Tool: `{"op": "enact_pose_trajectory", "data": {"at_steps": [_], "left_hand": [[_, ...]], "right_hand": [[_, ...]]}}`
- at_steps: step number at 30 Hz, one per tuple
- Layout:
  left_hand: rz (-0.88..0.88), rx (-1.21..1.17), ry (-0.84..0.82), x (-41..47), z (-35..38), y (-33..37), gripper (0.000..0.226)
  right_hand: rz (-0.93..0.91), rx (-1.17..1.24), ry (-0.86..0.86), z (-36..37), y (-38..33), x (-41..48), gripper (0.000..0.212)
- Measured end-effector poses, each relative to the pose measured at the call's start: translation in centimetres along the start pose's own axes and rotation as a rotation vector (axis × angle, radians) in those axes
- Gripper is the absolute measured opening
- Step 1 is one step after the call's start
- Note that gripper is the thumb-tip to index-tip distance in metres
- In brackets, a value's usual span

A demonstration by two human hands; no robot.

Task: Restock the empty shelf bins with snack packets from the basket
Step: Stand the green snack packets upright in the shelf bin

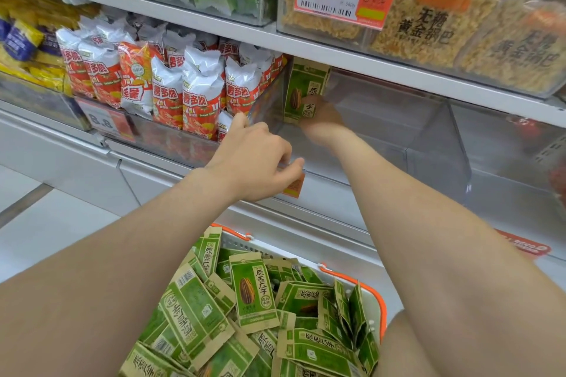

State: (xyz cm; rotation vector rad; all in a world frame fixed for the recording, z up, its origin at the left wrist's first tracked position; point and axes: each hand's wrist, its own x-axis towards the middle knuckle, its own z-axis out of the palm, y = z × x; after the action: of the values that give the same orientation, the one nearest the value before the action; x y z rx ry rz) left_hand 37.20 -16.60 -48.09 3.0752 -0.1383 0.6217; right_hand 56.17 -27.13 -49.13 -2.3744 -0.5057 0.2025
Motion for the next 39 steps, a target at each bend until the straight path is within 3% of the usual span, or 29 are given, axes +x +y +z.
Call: {"op": "enact_pose_trajectory", "data": {"at_steps": [8, 18, 26, 29, 32, 35, 39], "left_hand": [[0.000, -0.018, -0.040, -0.6, -0.8, 0.5, 0.064], [0.001, -0.004, -0.066, -0.9, -1.1, 0.6, 0.062], [-0.019, -0.132, -0.021, -0.9, -1.9, 0.5, 0.044], [-0.056, -0.216, 0.084, -1.1, -2.9, 0.7, 0.022], [-0.196, -0.214, 0.092, -1.6, -4.2, 0.9, 0.024], [-0.281, -0.213, -0.066, -2.5, -5.0, 0.7, 0.034], [-0.202, -0.198, -0.603, -4.2, -4.4, -0.2, 0.030]], "right_hand": [[-0.039, 0.052, -0.068, -0.5, -0.1, -0.8, 0.069], [-0.047, 0.159, -0.075, -0.5, 0.1, -1.0, 0.066], [-0.017, -0.108, -0.088, -1.6, 0.0, -2.1, 0.063], [-0.122, -0.185, -0.023, -2.2, -0.7, -4.6, 0.053], [-0.381, -0.281, 0.164, -2.8, -1.6, -8.3, 0.041], [-0.659, -0.297, 0.183, -3.7, -3.2, -12.2, 0.032], [-0.875, -0.390, -0.055, -3.7, -5.6, -16.1, 0.022]]}}
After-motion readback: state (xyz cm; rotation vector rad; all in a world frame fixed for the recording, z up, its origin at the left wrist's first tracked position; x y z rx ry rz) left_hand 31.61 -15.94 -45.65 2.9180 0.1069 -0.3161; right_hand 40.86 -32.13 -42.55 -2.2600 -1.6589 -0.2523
